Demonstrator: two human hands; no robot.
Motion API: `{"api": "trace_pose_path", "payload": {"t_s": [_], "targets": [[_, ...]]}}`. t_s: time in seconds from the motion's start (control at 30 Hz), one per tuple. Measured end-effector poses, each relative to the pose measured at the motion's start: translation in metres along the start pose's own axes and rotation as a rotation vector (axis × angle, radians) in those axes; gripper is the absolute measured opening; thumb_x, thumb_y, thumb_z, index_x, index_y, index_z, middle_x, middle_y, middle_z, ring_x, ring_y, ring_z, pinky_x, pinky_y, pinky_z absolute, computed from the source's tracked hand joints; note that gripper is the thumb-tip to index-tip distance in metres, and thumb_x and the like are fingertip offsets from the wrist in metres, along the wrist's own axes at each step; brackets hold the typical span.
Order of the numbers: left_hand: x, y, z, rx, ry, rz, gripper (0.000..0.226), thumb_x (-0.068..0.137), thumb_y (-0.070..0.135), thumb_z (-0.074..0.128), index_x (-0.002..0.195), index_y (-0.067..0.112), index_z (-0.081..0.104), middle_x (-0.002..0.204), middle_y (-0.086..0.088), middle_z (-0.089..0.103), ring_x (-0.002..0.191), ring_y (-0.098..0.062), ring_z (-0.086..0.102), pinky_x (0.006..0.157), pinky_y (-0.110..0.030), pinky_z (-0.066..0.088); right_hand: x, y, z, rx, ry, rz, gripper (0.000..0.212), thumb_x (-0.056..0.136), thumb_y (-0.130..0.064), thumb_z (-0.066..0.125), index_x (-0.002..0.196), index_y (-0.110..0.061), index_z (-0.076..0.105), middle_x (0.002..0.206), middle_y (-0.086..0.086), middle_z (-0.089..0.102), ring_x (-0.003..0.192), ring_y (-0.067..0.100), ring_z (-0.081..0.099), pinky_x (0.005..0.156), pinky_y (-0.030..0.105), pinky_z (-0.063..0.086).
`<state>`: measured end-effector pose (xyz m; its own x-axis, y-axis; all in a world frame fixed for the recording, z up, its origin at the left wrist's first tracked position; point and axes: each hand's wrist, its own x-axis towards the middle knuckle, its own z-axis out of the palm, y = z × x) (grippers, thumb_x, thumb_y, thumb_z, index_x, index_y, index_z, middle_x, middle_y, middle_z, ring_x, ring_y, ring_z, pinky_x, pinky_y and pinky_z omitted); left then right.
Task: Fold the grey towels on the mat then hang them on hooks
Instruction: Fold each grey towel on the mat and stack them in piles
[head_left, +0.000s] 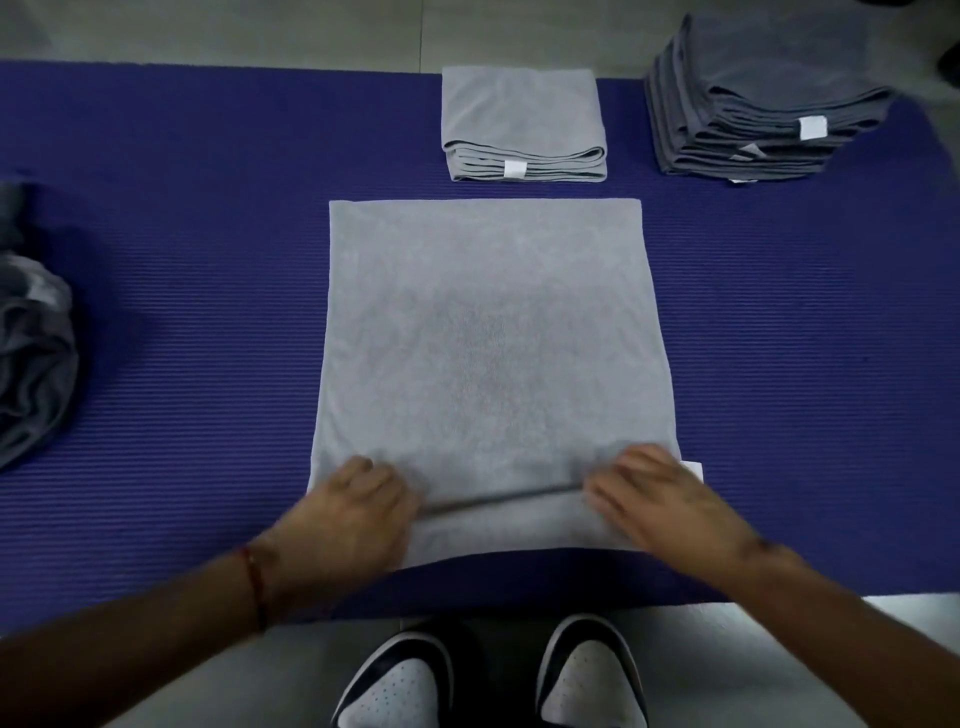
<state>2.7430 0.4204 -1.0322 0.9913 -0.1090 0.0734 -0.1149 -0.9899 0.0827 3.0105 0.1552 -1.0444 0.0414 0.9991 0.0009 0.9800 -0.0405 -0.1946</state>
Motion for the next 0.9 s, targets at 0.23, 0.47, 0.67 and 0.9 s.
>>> {"api": "trace_pose_path", "payload": {"t_s": [0.23, 0.47, 0.67, 0.9], "targets": [[0.083, -0.072, -0.04, 0.189, 0.106, -0.362, 0.041, 0.077, -0.01, 0.062, 0.112, 0.007, 0.049, 0.094, -0.013, 0.06, 0.08, -0.033, 0.061, 0.072, -0.045, 0.046, 0.092, 0.048, -0.064, -0.329, 0.288, 0.285, 0.008, 0.1, -0.024, 0.064, 0.106, -0.018, 0.063, 0.085, 0.0, 0.061, 0.08, 0.023, 0.059, 0.1, 0.043, 0.038], [0.002, 0.01, 0.015, -0.009, -0.072, 0.083, 0.028, 0.088, 0.031, 0.069, 0.113, 0.019, 0.062, 0.108, -0.005, 0.063, 0.091, -0.022, 0.058, 0.083, -0.039, 0.05, 0.026, -0.01, -0.012, -0.145, -0.07, -0.168, 0.019, 0.098, -0.042, 0.058, 0.108, -0.025, 0.062, 0.099, -0.004, 0.06, 0.092, 0.018, 0.055, 0.089, 0.037, 0.043], [-0.036, 0.022, 0.029, -0.009, -0.057, 0.075, 0.02, 0.099, 0.023, 0.053, 0.107, 0.013, 0.068, 0.11, -0.006, 0.068, 0.095, -0.023, 0.067, 0.084, -0.038, 0.057, -0.029, -0.009, 0.014, -0.103, -0.07, -0.093, 0.028, 0.094, -0.04, 0.065, 0.116, -0.023, 0.066, 0.111, -0.002, 0.063, 0.101, 0.02, 0.061, 0.088, 0.036, 0.048], [-0.034, 0.022, 0.014, 0.01, -0.011, 0.086, 0.04, 0.102, 0.0, 0.026, 0.107, 0.007, 0.065, 0.097, -0.008, 0.068, 0.083, -0.023, 0.067, 0.074, -0.036, 0.06, -0.026, -0.012, 0.006, -0.126, -0.073, -0.071, 0.056, 0.067, -0.016, 0.084, 0.116, -0.015, 0.056, 0.1, 0.001, 0.057, 0.092, 0.019, 0.05, 0.078, 0.034, 0.053]]}}
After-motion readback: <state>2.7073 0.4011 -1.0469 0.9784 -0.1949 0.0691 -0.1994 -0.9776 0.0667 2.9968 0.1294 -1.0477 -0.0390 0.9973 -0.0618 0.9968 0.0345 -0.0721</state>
